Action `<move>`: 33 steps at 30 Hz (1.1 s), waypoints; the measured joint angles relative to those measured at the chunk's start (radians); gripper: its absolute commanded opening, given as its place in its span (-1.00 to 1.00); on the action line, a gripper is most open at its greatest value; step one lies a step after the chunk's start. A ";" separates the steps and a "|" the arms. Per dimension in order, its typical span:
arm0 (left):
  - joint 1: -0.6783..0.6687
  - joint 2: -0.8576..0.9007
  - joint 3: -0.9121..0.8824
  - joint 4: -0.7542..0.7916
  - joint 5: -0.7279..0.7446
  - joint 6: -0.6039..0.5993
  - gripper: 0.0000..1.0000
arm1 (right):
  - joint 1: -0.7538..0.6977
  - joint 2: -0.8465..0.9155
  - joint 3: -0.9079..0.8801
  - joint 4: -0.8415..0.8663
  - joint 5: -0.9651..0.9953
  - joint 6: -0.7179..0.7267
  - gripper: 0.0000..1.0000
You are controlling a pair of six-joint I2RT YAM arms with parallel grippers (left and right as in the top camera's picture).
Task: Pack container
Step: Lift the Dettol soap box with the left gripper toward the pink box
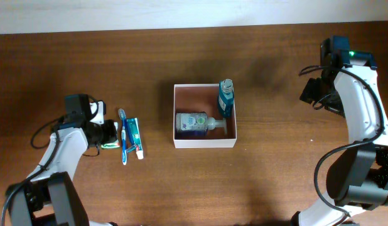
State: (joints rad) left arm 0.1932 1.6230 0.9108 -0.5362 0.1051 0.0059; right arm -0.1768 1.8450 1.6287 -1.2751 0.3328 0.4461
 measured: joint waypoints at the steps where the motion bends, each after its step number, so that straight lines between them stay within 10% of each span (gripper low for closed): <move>1: 0.000 -0.009 0.009 -0.006 -0.003 0.001 -0.56 | 0.000 0.000 0.000 0.000 0.000 -0.001 0.98; 16: -0.055 -0.200 0.095 0.096 0.045 0.002 -0.64 | 0.000 0.000 0.000 0.000 0.000 -0.001 0.97; 33: -0.594 -0.204 0.095 0.450 0.147 0.377 -0.67 | 0.000 0.000 0.000 0.000 0.000 -0.001 0.97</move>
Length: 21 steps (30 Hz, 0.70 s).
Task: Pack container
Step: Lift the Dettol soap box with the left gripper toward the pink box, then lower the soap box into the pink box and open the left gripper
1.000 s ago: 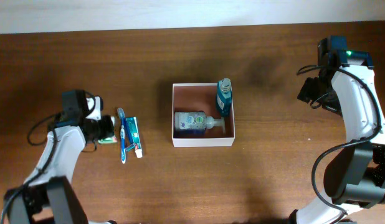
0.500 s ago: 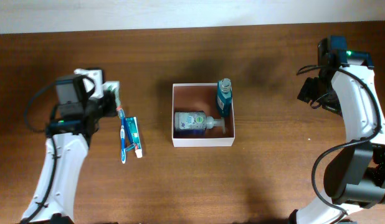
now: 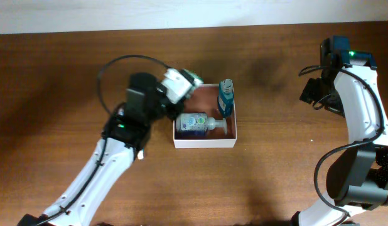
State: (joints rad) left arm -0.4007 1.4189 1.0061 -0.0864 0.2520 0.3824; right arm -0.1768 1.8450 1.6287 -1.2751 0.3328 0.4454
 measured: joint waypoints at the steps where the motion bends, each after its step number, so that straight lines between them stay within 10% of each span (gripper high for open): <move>1: -0.019 0.000 0.000 0.000 0.000 0.025 -0.67 | 0.000 0.000 0.000 0.000 0.000 0.000 0.97; 21: -0.069 0.223 0.000 0.054 -0.005 0.337 -0.76 | 0.000 0.000 0.000 0.000 0.000 0.000 0.97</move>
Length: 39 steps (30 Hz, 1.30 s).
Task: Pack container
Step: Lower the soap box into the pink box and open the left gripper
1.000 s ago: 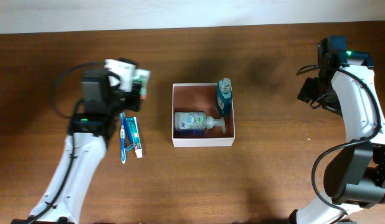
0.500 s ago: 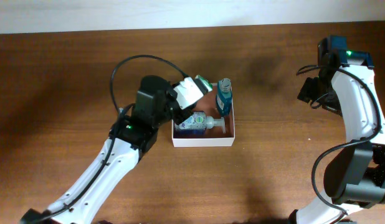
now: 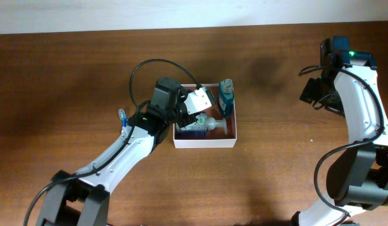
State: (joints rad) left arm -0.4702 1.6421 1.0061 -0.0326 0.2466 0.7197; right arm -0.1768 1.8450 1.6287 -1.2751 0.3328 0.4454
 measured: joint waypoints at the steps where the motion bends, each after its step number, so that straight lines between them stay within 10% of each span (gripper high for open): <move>1: 0.000 0.008 0.000 0.003 0.000 0.003 -0.76 | 0.000 0.000 0.000 0.000 0.000 0.000 0.97; 8: 0.000 0.075 0.000 0.023 -0.001 0.022 -0.66 | 0.000 0.000 0.000 0.000 0.000 0.000 0.97; 15: 0.000 0.084 0.000 0.068 -0.007 0.030 0.60 | 0.000 0.000 0.000 0.000 0.000 0.000 0.97; 29: 0.001 -0.013 0.031 -0.014 -0.103 -0.042 0.62 | 0.000 0.000 0.000 0.000 0.000 0.000 0.97; 33: 0.032 -0.128 0.050 -0.104 -0.165 -0.164 0.99 | 0.000 0.000 0.000 0.000 0.000 0.000 0.97; 39: 0.204 -0.187 0.073 -0.267 -0.196 -0.435 0.99 | 0.000 0.000 0.000 0.000 0.000 0.000 0.97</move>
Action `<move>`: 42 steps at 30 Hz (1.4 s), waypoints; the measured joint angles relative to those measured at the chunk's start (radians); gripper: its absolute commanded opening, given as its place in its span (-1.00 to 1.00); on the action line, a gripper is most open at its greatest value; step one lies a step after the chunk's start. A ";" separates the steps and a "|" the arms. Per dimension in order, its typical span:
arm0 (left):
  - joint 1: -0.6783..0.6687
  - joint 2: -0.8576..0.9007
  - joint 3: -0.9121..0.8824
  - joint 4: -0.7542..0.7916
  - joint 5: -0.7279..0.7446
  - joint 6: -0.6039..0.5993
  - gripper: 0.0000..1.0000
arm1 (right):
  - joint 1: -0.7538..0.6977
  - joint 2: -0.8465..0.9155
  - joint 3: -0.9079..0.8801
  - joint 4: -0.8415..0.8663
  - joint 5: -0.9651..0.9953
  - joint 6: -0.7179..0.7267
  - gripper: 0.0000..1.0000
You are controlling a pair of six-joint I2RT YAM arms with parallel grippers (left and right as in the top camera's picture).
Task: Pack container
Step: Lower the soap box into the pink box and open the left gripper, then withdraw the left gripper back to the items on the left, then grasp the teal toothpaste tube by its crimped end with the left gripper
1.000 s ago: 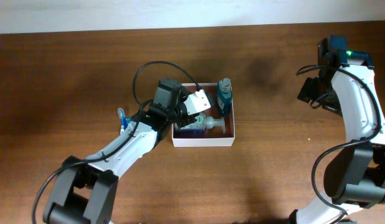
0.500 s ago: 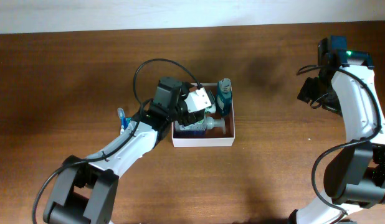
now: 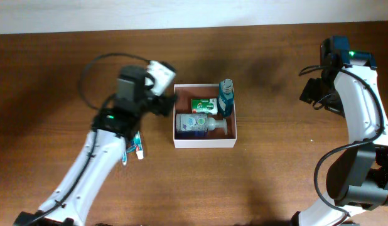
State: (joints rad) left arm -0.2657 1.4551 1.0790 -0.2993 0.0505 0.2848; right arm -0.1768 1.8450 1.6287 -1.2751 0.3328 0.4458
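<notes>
A white open box (image 3: 204, 144) stands mid-table. In it a clear pump soap bottle (image 3: 194, 123) lies along the front, a blue bottle (image 3: 226, 98) stands at the back right, and a small green soap pack (image 3: 204, 104) lies at the back. My left gripper (image 3: 164, 104) hangs just outside the box's left wall, open and holding nothing. A toothpaste tube (image 3: 137, 147) and a blue toothbrush (image 3: 125, 154) peek out from under the left arm. My right gripper (image 3: 314, 94) is folded back at the far right edge; its jaws are too dark to read.
The left arm's cable (image 3: 93, 69) loops over the table behind it. The right arm (image 3: 360, 107) runs along the right edge.
The left gripper was over the box with the green pack in it. Now the pack lies at the back of the box and the gripper is outside the left wall. Right arm unmoved.
The left gripper was at the far left at a green pack beside the toothbrush and toothpaste. Then it was at the box's left rim, then over the box interior. Now the pack rests inside and the gripper is empty beside the box.
</notes>
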 measured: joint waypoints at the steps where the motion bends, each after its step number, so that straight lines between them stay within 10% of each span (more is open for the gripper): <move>1: 0.032 0.005 0.000 -0.032 -0.003 -0.038 0.99 | 0.000 0.000 0.000 0.000 0.000 0.000 0.97; 14: 0.253 0.195 -0.001 -0.241 -0.018 -0.370 0.10 | 0.000 0.000 0.000 0.000 0.000 0.000 0.97; 42: 0.253 0.338 -0.001 -0.332 0.105 -0.447 0.02 | 0.000 0.000 0.000 0.000 0.000 0.000 0.97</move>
State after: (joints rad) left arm -0.0128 1.7935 1.0782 -0.6312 0.1558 -0.1623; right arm -0.1768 1.8450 1.6287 -1.2751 0.3328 0.4458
